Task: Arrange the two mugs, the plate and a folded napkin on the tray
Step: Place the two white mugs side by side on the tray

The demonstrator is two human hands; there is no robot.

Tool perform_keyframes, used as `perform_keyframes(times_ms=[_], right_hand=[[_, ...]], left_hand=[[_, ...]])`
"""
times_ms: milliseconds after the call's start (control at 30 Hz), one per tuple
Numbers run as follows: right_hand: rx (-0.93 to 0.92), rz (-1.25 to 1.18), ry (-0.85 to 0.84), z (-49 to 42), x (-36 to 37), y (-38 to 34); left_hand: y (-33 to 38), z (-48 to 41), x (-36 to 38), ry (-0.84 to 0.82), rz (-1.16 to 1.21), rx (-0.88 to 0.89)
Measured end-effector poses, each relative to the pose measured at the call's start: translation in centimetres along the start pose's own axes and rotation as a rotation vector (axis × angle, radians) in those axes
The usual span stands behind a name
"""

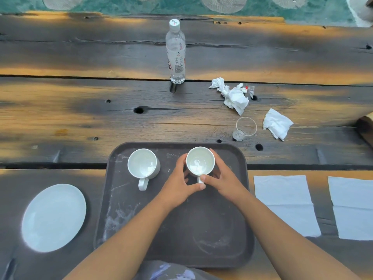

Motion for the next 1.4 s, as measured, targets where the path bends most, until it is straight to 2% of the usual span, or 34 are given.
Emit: perform_keyframes(times_ms=[467, 833, 1067, 1167, 1400], right_hand=[[0.0, 0.01, -0.007, 0.1, 0.0, 0.1], [0.003, 0.008, -0.001, -0.2, -0.2, 1.0], [0.034, -0.077, 0.035, 0.5, -0.2, 1.8], [0.046, -0.086, 0.082, 1.4, -0.3, 2.2], [0.134, 0.092, 0.216, 4.8, -0.9, 4.2]], left_hand=[[0.3, -0.1, 0.0, -0.02, -0.036, 0.021], [-0.6, -0.3, 0.4, -0.059, 0.022, -0.007], [-2.1, -0.3, 0.0, -0.078, 0.097, -0.065], [-3.2, 0.0, -0.5, -0.047, 0.077, -0.075], [-5.5, 2.6, -1.7, 0.082, -0.101, -0.093]])
Point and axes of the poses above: each hand's wrist, its own z-axis away from the middle knuckle, its own x-axis out of the palm, y = z × x, the point moved 10 cm from there along -z, towards the middle knuckle, and after that the axes turned 9 degrees about -x, right-handed, at the moved point
